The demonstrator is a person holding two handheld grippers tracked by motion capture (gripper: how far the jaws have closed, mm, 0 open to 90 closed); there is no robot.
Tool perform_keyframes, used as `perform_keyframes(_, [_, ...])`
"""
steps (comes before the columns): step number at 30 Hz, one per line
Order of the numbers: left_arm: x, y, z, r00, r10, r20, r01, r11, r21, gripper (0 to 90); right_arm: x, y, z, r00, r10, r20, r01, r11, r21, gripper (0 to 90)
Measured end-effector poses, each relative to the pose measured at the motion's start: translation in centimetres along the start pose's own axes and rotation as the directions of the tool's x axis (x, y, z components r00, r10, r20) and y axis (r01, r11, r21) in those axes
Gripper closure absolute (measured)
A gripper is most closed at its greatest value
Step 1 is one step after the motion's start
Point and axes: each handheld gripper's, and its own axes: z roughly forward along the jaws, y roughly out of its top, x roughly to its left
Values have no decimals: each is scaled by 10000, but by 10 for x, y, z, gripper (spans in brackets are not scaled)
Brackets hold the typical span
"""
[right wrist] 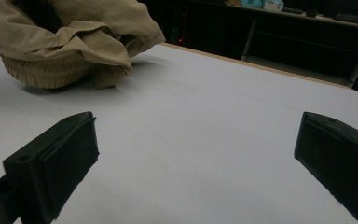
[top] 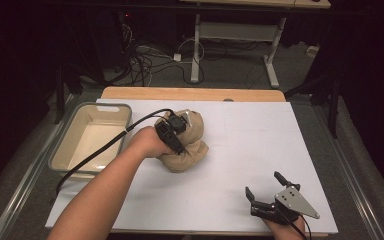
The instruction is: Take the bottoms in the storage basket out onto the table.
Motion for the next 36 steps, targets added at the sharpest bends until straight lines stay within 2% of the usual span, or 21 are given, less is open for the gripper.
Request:
perform_keyframes(4, [-2, 0, 8, 10000, 99, 8, -99, 9996, -279, 542, 1, 0, 0, 10000, 26, -13, -26, 10000, 21, 4])
perform_keyframes(9, [-3, 1, 15, 9996, 252, 120, -246, 9986, -472, 494, 0, -1, 1, 10000, -9, -11, 9, 10000, 60, 4])
perform_keyframes(14, [-2, 1, 24, 9996, 86, 274, -67, 9977, -674, 413, 1, -1, 1, 10000, -61, -13, 61, 9999, 88, 4])
perform_keyframes(17, [-2, 0, 29, 9994, 64, 334, -39, 9972, -752, 335, 1, -1, 1, 10000, -66, -5, 66, 9999, 89, 4])
perform_keyframes(21, [-3, 2, 35, 9995, 71, 319, -50, 9979, -641, 270, 1, -1, 2, 10000, -37, -4, 37, 9999, 100, 4])
perform_keyframes(25, [-3, 3, 40, 9993, 64, 364, -42, 9982, -605, 146, 1, -1, 2, 10000, -41, 6, 41, 10000, 85, 4])
perform_keyframes(26, [-4, 3, 42, 9992, -57, 384, 80, 9981, -609, 131, 0, -1, 2, 10000, -39, 12, 39, 10000, 85, 4])
perform_keyframes(31, [-3, 5, 48, 9993, -101, 358, 123, 9981, -612, 11, 0, -1, 2, 10000, -42, -23, 42, 10000, 88, 4])
perform_keyframes(36, [-2, 5, 50, 9996, -108, 264, 122, 9984, -545, 0, 0, -1, 2, 10000, -30, -3, 30, 10000, 92, 4])
